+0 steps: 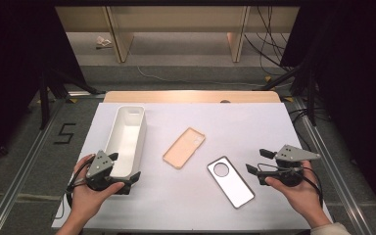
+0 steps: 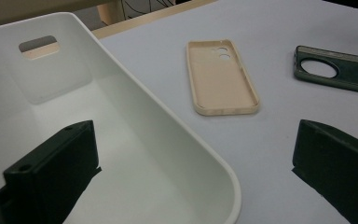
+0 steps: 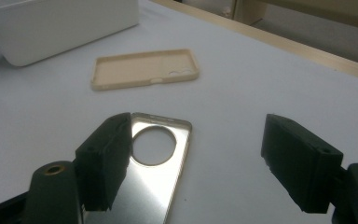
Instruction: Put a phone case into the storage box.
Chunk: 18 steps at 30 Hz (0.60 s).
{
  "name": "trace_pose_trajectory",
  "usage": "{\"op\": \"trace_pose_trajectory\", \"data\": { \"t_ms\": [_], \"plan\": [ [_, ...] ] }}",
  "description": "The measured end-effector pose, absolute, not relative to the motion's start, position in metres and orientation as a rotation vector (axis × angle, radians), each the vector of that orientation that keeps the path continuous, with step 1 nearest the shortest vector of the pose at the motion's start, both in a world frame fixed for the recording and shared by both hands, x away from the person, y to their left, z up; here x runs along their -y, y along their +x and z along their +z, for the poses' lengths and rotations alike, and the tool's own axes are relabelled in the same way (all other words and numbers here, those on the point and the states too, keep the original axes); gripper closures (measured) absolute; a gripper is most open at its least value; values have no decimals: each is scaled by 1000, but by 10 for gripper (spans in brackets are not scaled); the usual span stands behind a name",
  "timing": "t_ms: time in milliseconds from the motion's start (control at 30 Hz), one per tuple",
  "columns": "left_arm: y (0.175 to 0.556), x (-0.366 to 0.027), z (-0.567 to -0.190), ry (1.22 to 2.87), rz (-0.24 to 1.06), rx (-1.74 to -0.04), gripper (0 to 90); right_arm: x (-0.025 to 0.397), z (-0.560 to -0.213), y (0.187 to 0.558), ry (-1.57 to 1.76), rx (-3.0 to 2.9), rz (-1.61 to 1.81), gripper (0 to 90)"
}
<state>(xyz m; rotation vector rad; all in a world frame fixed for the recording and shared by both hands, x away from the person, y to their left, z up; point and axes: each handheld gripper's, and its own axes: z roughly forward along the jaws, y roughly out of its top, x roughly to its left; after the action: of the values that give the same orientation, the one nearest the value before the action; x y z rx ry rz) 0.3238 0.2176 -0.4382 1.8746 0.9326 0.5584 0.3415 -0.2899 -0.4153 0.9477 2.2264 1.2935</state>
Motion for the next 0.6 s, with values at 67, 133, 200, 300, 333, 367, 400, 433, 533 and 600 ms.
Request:
{"op": "trace_pose_trajectory", "data": {
  "t_ms": [67,133,200,300,333,367,400,433,533,600],
  "plan": [
    [324,-218,-438,1873,559,-932,0,291,-415,341,951,-2225,1288,266],
    [324,-218,-438,1874,559,-931,0,291,-415,342,955,-2228,1283,275],
    [324,-218,-438,1872,559,-930,0,291,-415,342,956,-2228,1278,286],
    [324,-218,-438,1871,561,-932,0,291,-416,341,937,-2255,1255,471],
    [324,-218,-438,1871,561,-932,0,291,-417,341,934,-2276,1232,557],
    [324,-218,-438,1869,561,-934,0,291,-418,341,931,-2302,1208,628],
    [324,-218,-437,1868,563,-932,0,291,-419,341,933,-2327,1190,683],
    [324,-218,-437,1869,564,-932,0,290,-420,341,944,-2350,1164,735],
    [324,-218,-437,1868,562,-932,0,291,-425,342,982,-2430,1077,848],
    [324,-218,-437,1866,563,-931,0,290,-430,343,1012,-2508,1003,900]
  ]
}}
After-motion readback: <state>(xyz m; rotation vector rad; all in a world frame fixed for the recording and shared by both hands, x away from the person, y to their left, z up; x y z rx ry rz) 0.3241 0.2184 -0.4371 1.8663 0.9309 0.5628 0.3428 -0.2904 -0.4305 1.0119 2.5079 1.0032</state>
